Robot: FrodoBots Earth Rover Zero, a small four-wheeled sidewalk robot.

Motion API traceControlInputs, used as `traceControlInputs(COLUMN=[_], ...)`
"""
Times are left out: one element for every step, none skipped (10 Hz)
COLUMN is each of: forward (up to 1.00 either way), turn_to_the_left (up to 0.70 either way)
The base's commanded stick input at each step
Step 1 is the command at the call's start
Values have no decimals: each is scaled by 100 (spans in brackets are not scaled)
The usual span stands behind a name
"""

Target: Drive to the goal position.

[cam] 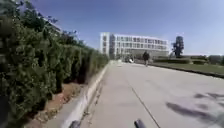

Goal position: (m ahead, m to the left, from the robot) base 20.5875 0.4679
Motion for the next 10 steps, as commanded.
traceControlInputs(forward=[70, 70, 70, 70, 70, 70, 70, 70, 70, 70], turn_to_the_left=[-32, -20, -9, 0, 0, 0, -4, -19, -35, -31])
